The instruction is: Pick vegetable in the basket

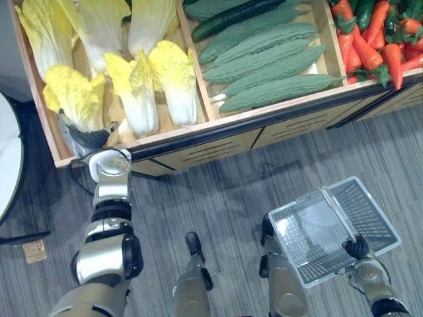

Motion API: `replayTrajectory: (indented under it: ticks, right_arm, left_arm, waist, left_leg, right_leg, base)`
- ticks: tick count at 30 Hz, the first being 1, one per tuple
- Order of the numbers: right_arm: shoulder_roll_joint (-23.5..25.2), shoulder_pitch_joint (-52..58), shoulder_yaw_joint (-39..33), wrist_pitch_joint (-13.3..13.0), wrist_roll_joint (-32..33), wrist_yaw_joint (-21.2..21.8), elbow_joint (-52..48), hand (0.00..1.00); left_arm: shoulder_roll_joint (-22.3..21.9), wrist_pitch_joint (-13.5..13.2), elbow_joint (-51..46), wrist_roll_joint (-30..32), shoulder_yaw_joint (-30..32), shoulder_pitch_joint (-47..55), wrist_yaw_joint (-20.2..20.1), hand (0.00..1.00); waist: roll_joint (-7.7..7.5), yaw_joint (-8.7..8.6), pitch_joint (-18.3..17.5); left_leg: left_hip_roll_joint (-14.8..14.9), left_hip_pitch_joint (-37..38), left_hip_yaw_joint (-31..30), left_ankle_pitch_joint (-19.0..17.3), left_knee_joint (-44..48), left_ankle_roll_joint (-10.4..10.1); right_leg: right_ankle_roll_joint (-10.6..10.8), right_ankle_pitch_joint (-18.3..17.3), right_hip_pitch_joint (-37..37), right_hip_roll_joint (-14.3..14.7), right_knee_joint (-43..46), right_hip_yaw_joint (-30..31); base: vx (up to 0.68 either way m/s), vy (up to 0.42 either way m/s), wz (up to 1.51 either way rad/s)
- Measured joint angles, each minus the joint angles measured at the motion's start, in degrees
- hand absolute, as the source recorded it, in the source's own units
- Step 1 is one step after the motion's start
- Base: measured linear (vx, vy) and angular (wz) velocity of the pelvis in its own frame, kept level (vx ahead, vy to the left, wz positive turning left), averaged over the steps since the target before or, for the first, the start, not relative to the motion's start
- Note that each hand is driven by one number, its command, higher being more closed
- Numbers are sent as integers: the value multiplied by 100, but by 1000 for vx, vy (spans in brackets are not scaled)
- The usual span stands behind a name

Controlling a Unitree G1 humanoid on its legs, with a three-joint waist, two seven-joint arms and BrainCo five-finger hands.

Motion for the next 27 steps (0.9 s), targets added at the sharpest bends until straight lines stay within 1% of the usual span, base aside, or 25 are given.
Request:
replayTrajectory:
  ticks: [2, 5, 6, 9, 11, 16, 19, 25, 27]
  right_arm:
    - [0, -3, 23, -7, 0, -21, -4, 100]
    - [-1, -3, 93, -6, 3, -42, -13, 100]
    - [-1, -3, 119, -6, 4, -50, -20, 100]
    - [-2, -4, 193, -7, 4, -59, -79, 100]
    - [-2, -4, 196, -7, 4, -58, -79, 100]
    - [-3, -3, 222, -38, 4, -56, -97, 100]
    - [-5, -3, 222, -44, 3, -42, -104, 100]
    - [-5, 2, 219, -45, 1, 49, -101, 100]
    - [-5, 16, 210, -41, 1, 58, -97, 100]
  left_arm:
    - [119, -6, 212, -1, 4, -53, 21, 0]
    - [170, -7, 406, -4, 40, -176, 14, 0]
    - [176, -4, 429, -3, 39, -202, 10, 100]
    - [290, 26, 530, 32, -44, -243, -129, 100]
    - [416, 38, 626, 185, -91, -313, -251, 100]
    - [625, 95, 773, 415, -259, -485, -471, 100]
    - [639, 124, 831, 451, -300, -501, -626, 100]
    - [650, 166, 1016, 441, -389, -473, -822, 100]
    - [583, 159, 1014, 374, -413, -406, -857, 100]
  waist:
    - [-18, 8, 9]
    - [-20, 7, 11]
    - [-21, 7, 11]
    - [-22, 8, 11]
    - [-32, 13, 16]
    - [-96, 104, 48]
    - [-97, 137, 49]
    - [-120, 139, 55]
    - [-130, 137, 58]
  left_leg:
    - [-9, -2, 44, 0, -8, 0]
    - [-12, -11, 60, 0, -15, 0]
    - [-12, -12, 60, 0, -14, 0]
    - [-12, -32, 57, 0, -14, 0]
    - [-12, -61, 46, 0, -13, 0]
    - [-19, -97, 75, 1, -12, 0]
    - [-20, -89, 84, 1, -12, 0]
    - [-21, 89, 187, -7, -5, -5]
    - [-25, 160, 194, -25, 1, -7]
  right_leg:
    - [0, 14, -38, 0, -1, 50]
    - [-2, 22, -63, 0, -2, 70]
    - [-2, 22, -63, 0, -1, 70]
    - [4, 27, -81, -2, -2, 68]
    - [8, 40, -95, -5, -16, 55]
    - [14, 74, -151, -8, -31, 84]
    - [13, 81, -147, -8, -31, 93]
    - [20, 96, -11, -5, -28, 170]
    - [24, 98, 41, -5, -27, 204]
  base:
    - [2, 1, -9]
    - [2, 0, -3]
    - [0, 0, 0]
    - [0, 0, 0]
    - [-5, -2, 4]
    - [5, -1, -3]
    - [0, 0, 0]
    - [-2, 5, -5]
    - [-15, 11, -7]
